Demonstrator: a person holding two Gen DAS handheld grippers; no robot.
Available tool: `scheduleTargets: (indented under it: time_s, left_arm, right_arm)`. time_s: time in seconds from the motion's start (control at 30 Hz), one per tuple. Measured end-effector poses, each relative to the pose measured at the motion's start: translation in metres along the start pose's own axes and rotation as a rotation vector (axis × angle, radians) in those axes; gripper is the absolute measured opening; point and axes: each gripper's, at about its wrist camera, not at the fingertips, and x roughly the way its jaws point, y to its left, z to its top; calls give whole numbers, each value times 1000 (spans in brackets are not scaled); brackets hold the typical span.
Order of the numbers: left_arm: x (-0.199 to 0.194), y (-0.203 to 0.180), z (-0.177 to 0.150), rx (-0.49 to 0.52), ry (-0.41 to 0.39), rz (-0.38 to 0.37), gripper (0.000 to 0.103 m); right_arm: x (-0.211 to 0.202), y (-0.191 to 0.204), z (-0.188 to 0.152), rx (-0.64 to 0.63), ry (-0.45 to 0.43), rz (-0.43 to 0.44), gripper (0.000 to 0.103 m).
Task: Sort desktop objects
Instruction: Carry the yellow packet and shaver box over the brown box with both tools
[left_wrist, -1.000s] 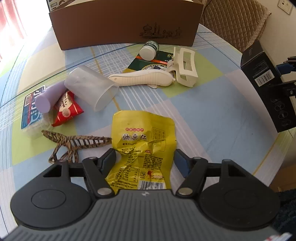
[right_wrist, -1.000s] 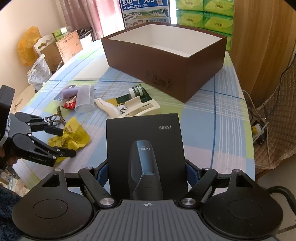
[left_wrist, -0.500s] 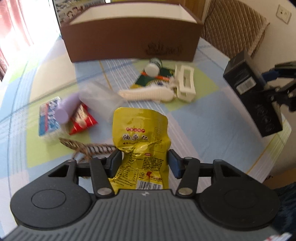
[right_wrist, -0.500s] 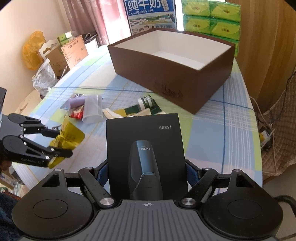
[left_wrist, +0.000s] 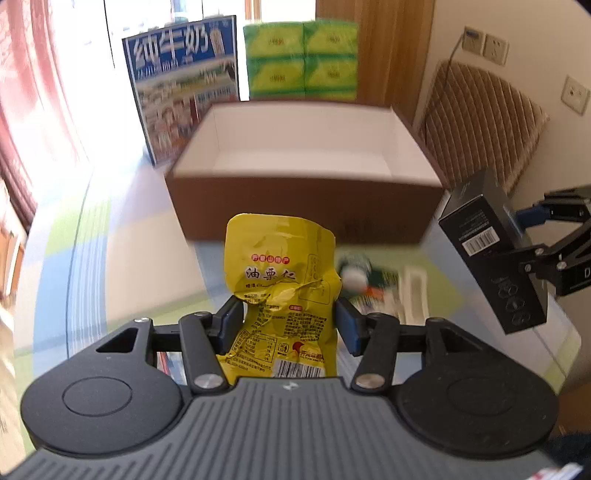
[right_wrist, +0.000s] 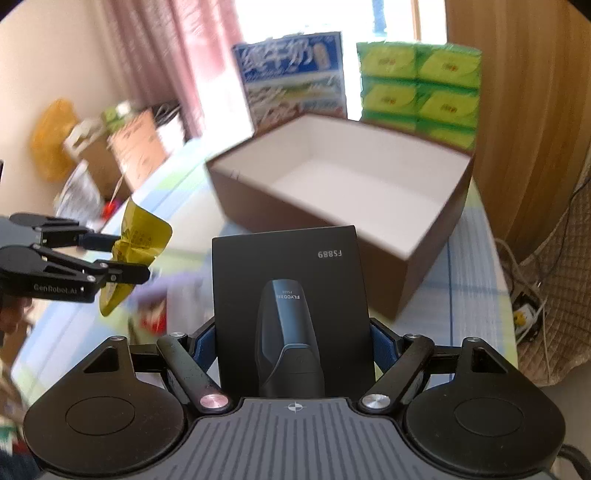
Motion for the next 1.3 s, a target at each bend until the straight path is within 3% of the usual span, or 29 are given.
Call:
scheduleTargets:
  time_s: [0.33, 0.6, 0.87, 1.2, 1.3]
  left_arm:
    - [36, 32, 117, 57, -111, -25, 50]
    - [106, 35, 177, 70, -74, -54, 50]
    - [187, 45, 182, 33, 79, -71, 50]
    - [256, 50, 170, 93, 281, -23, 52]
    - [265, 52, 167, 102, 302, -10, 57]
  right_arm:
    - [29, -9, 100, 140, -131, -157, 77]
    - [82, -17, 153, 280, -131, -282, 77]
    - [139, -44, 158, 404, -34, -317, 77]
    - [197, -60, 153, 404, 125, -348, 77]
    - [204, -63, 150, 395, 149, -357, 77]
